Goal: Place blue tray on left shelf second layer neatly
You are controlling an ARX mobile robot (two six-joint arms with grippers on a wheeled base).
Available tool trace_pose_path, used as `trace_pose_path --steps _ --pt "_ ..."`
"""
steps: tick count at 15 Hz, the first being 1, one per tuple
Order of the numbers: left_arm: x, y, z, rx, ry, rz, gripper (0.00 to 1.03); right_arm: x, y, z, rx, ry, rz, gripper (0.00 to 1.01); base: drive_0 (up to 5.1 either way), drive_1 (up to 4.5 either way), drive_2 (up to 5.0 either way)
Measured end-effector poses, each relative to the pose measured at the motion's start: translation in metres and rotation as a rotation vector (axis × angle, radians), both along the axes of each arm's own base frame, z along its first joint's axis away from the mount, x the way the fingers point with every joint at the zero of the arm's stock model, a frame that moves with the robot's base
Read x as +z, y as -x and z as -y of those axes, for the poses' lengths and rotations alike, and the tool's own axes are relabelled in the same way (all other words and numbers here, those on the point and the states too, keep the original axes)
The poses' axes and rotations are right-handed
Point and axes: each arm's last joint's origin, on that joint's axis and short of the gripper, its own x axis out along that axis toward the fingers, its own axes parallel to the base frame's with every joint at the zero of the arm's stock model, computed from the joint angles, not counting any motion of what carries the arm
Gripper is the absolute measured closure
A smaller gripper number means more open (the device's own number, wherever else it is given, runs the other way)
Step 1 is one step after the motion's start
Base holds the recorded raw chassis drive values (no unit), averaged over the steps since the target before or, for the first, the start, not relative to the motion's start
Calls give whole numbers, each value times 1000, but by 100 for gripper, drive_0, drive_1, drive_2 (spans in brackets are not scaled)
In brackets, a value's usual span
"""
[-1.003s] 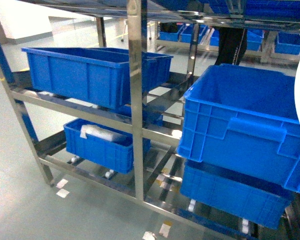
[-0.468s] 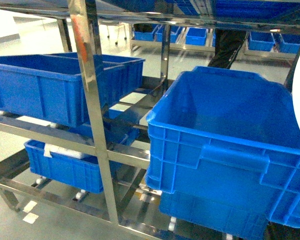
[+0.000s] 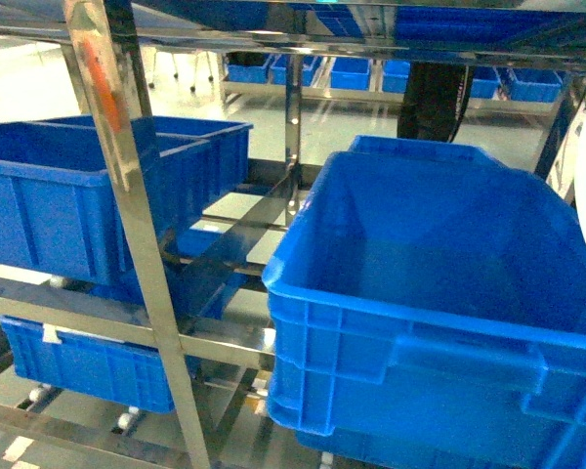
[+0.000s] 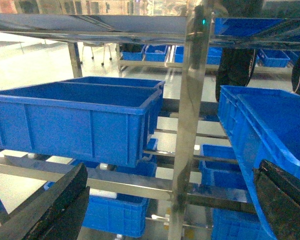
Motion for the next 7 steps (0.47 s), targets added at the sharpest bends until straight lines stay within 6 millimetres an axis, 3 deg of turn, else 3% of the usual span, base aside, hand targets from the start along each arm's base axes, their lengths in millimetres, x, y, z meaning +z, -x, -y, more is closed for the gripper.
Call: trace_pose_path --steps 7 --pt "0 0 0 3 0 2 5 -1 -1 0 13 -2 -7 99 -448 332 -383"
